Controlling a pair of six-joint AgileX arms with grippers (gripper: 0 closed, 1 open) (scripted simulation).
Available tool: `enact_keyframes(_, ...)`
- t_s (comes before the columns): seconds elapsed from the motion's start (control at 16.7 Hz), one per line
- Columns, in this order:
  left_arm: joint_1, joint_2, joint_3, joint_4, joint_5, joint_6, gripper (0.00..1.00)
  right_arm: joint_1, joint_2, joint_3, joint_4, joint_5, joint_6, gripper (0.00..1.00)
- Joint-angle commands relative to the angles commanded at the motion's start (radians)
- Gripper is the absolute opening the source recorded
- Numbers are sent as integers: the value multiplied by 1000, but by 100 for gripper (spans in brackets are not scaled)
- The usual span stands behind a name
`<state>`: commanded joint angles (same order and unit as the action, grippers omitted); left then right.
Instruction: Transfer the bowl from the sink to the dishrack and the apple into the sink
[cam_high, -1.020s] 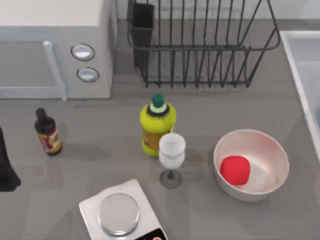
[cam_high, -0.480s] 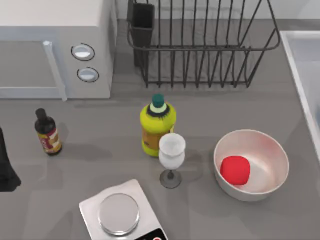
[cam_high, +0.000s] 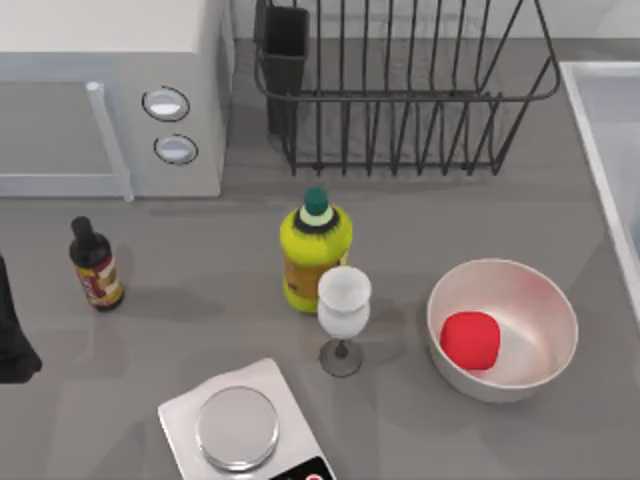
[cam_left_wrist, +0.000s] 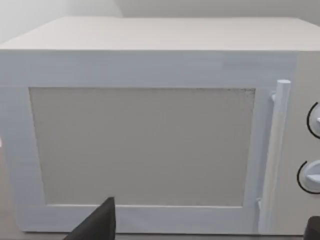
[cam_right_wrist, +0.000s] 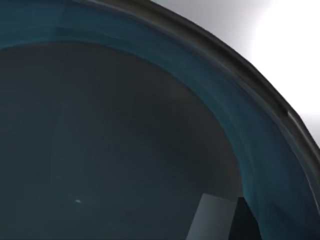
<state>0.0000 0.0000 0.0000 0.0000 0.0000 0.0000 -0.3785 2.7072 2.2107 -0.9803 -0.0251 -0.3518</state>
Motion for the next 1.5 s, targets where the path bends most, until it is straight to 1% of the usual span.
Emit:
enact_keyframes(0.3,0,0,0,0,0,0,100,2,-8,-4,-1,-1,0,0)
enact_keyframes(0.54,0,0,0,0,0,0,100,-60,-115,-81,-88,-8,-63,0)
enact_keyframes(0.78,0,0,0,0,0,0,100,-148,-358,-207,-223,-18,-156,0)
enact_keyframes(1.26,0,0,0,0,0,0,100,-318,-1013,-452,-490,-36,-332,0)
enact_keyframes(1.5,0,0,0,0,0,0,100,-405,-1169,-569,-609,-46,-421,0)
